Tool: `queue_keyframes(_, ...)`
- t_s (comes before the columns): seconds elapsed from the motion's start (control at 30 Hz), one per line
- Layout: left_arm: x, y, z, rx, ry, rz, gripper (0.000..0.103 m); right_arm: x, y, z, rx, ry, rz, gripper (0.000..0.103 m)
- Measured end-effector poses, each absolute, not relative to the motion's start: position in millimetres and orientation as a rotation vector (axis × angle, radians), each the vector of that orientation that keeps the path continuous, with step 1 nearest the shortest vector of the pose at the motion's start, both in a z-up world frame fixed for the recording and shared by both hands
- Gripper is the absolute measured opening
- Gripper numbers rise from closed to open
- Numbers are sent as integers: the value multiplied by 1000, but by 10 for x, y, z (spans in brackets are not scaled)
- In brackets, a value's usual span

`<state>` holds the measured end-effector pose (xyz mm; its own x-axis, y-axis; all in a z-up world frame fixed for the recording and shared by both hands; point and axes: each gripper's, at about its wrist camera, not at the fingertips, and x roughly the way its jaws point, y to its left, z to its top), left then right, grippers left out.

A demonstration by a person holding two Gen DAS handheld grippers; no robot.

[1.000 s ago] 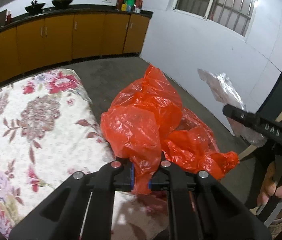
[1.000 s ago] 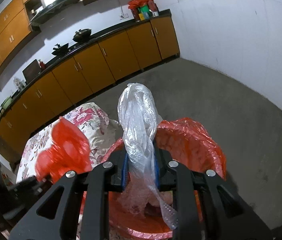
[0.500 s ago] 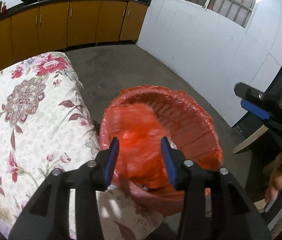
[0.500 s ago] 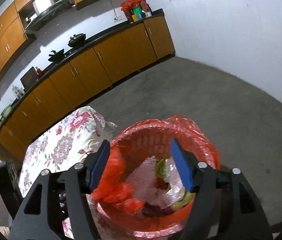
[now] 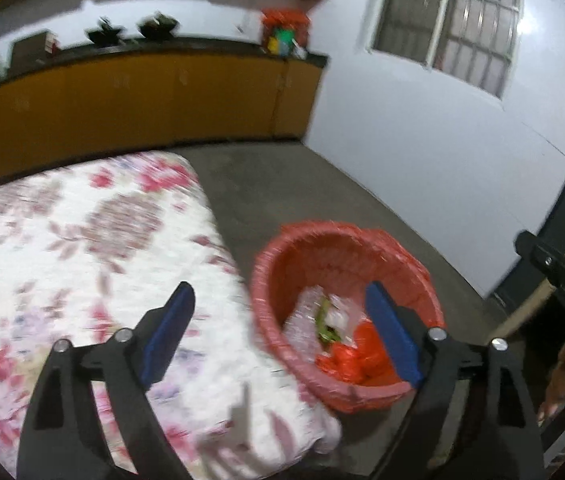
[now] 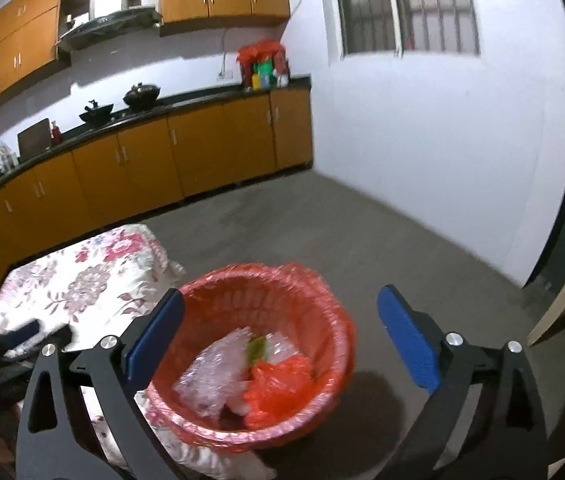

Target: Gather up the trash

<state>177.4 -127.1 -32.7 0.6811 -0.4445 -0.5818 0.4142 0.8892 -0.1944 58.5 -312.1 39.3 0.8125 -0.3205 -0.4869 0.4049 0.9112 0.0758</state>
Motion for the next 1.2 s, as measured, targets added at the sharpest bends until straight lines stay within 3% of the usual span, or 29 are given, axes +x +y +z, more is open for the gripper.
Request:
queue_keyframes(0.17, 1404, -816, -134, -43, 564, -321, 95, 274, -2995, 469, 200, 396, -430, 101)
queue_keyframes(0.3, 1077, -490, -32, -33, 505, -229, 99, 169, -2858, 489, 162, 434, -461, 101)
queue_keyframes(1.2, 65, -19, -2, 14, 441, -75, 99, -387, -1916, 439, 63, 414, -347, 101)
